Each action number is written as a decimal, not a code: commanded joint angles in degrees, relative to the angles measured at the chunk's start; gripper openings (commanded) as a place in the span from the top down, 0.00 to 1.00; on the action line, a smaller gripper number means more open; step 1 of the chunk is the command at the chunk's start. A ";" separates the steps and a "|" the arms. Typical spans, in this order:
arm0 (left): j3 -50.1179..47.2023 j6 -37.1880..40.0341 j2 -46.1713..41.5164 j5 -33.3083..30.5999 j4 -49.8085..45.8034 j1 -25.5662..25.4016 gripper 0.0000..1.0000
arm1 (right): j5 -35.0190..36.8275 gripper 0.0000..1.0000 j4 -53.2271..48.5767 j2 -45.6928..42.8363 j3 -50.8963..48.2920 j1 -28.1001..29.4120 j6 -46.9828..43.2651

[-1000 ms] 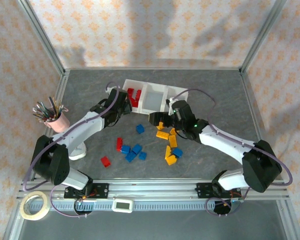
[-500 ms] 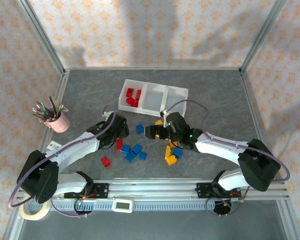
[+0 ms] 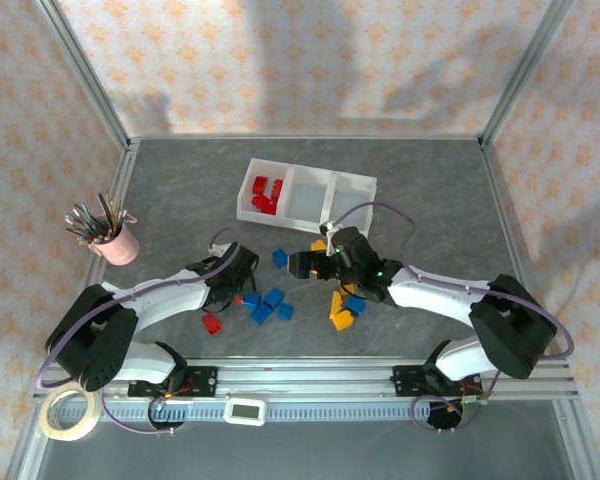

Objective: Sort the legos into containers by color
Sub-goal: Pick up the lego from the bottom-left of the table.

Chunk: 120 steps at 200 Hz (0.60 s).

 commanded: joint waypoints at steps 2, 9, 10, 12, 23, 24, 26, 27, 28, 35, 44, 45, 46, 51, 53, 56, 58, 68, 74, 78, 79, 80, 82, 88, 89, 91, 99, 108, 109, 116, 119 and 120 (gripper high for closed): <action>-0.67 -0.94 0.82 -0.48 1.98 -0.39 0.48 | 0.12 0.00 1.89 1.04 -0.46 0.21 0.62; -0.93 -0.94 0.87 -0.51 2.50 -0.33 0.49 | 0.11 0.00 2.07 1.08 -0.53 0.21 0.67; -0.97 -0.98 0.92 -0.53 2.57 -0.35 0.50 | 0.11 0.00 2.08 1.12 -0.53 0.21 0.76; -0.99 -0.95 0.89 -0.60 2.69 -0.35 0.50 | 0.11 0.00 2.09 1.13 -0.57 0.21 0.75; -1.20 -0.93 1.22 -0.71 2.96 -0.36 0.54 | 0.31 0.00 2.09 1.08 -0.62 0.21 0.77; -1.19 -0.94 1.23 -0.72 2.98 -0.36 0.54 | 0.30 0.00 2.09 1.08 -0.62 0.21 0.77; -1.27 -0.94 1.28 -0.76 3.03 -0.36 0.55 | 0.31 0.00 2.14 1.08 -0.62 0.16 0.77; -1.31 -0.94 1.30 -0.78 3.05 -0.31 0.55 | 0.35 0.00 2.16 1.12 -0.62 0.18 0.77; -1.33 -0.90 1.36 -0.75 3.07 -0.29 0.55 | 0.32 0.00 2.17 1.10 -0.62 0.20 0.73; -1.31 -0.85 1.59 -0.76 3.28 -0.36 0.58 | 0.39 0.00 2.17 1.12 -0.68 0.21 0.69; -1.31 -0.77 1.87 -0.77 3.42 -0.36 0.61 | 0.61 0.00 2.05 1.16 -0.72 0.21 0.68; -1.28 -0.77 1.86 -0.79 3.43 -0.36 0.61 | 0.63 0.00 2.11 1.16 -0.71 0.21 0.64; -1.32 -0.72 1.86 -0.75 3.43 -0.31 0.61 | 0.68 0.00 2.15 1.16 -0.71 0.21 0.66; -1.24 -0.67 1.90 -0.72 3.42 -0.30 0.63 | 0.68 0.00 2.14 1.24 -0.70 0.21 0.68; -1.26 -0.67 1.93 -0.78 3.43 -0.34 0.64 | 0.67 0.00 2.11 1.29 -0.68 0.14 0.68; -1.26 -0.60 1.88 -0.75 3.50 -0.31 0.65 | 0.67 0.00 2.05 1.31 -0.70 0.20 0.66; -1.33 -0.59 1.88 -0.81 3.51 -0.35 0.66 | 0.56 0.00 2.04 1.31 -0.70 0.20 0.66; -1.43 -0.59 1.71 -1.09 3.65 -0.36 0.71 | 0.62 0.00 1.96 1.38 -0.53 0.20 0.64; -1.56 -0.59 1.46 -1.22 3.75 -0.31 0.74 | 0.68 0.00 1.85 1.35 -0.45 0.21 0.52; -1.63 -0.59 1.41 -1.29 3.82 -0.33 0.76 | 0.64 0.00 1.76 1.36 -0.27 0.21 0.55; -1.62 -0.59 1.37 -1.31 3.80 -0.34 0.76 | 0.73 0.00 1.75 1.35 -0.27 0.21 0.53; -1.66 -0.59 1.35 -1.32 3.84 -0.35 0.77 | 0.77 0.00 1.75 1.30 -0.27 0.21 0.56; -1.69 -0.59 1.29 -1.28 3.86 -0.31 0.78 | 0.74 0.00 1.70 1.28 -0.20 0.21 0.54; -1.78 -0.59 1.16 -1.40 3.95 -0.36 0.79 | 0.81 0.00 1.58 1.26 -0.09 0.21 0.49; -1.83 -0.59 1.15 -1.36 3.96 -0.31 0.80 | 0.81 0.00 1.53 1.30 -0.05 0.21 0.50; -1.82 -0.59 1.11 -1.43 3.89 -0.35 0.80 | 0.88 0.00 1.49 1.31 0.03 0.21 0.48; -1.75 -0.50 0.97 -1.59 3.79 -0.36 0.83 | 1.08 0.00 1.30 1.17 0.25 0.18 0.38; -1.62 -0.50 0.73 -1.85 3.69 -0.38 0.85 | 1.16 0.00 1.19 1.13 0.56 0.21 0.28; -1.62 -0.50 0.63 -1.90 3.65 -0.37 0.85 | 1.17 0.00 1.16 1.15 0.59 0.21 0.26; -1.48 -0.41 0.38 -2.14 3.56 -0.29 0.87 | 1.38 0.00 1.04 1.19 0.81 0.21 0.17; -1.42 -0.41 0.22 -2.22 3.49 -0.35 0.88 | 1.36 0.00 0.96 1.17 0.94 0.21 0.16; -1.39 -0.41 0.20 -2.26 3.42 -0.35 0.88 | 1.35 0.00 0.91 1.21 0.95 0.21 0.16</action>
